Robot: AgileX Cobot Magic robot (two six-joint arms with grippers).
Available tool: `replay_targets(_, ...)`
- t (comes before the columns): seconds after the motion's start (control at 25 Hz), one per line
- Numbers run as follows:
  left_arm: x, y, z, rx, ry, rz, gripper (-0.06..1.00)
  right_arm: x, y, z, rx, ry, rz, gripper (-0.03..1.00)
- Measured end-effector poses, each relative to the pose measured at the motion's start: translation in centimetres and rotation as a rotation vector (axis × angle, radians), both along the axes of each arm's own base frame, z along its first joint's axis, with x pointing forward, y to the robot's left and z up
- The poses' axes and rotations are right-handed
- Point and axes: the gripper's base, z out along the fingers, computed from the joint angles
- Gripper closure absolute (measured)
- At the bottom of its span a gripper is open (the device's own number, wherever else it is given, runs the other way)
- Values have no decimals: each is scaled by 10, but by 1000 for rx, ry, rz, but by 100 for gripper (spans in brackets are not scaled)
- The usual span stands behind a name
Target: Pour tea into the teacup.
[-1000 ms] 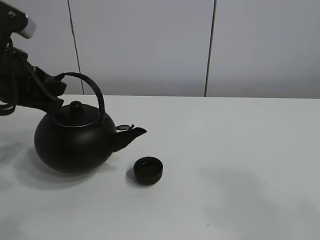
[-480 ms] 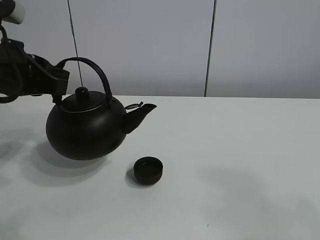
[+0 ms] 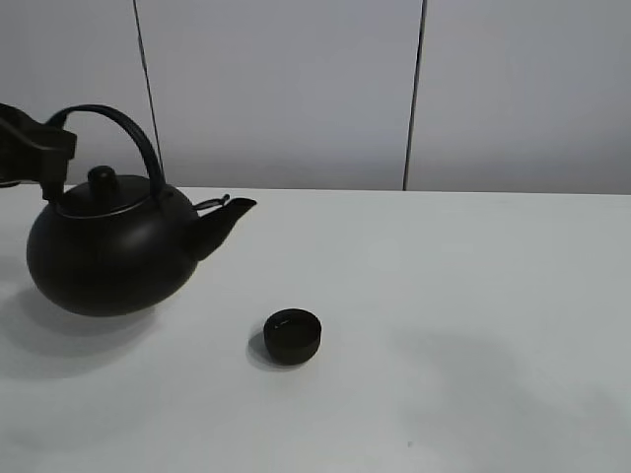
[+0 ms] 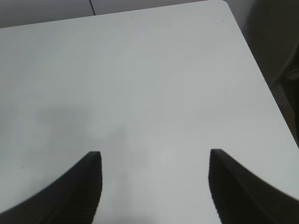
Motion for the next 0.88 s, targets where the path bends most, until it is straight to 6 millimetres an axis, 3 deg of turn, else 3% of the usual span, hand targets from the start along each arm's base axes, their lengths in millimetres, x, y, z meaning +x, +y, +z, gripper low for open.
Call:
replay_targets(0.16,-10,15,7,-9,-38,41,81,0,0,0,0,0,0,51)
replay_targets(0.44,-24,35,-9,1,23,114,81,0,0,0,0,0,0,51)
replay_targets(0.88,-40,41,-21,-17,8,126,81,0,0,0,0,0,0,51)
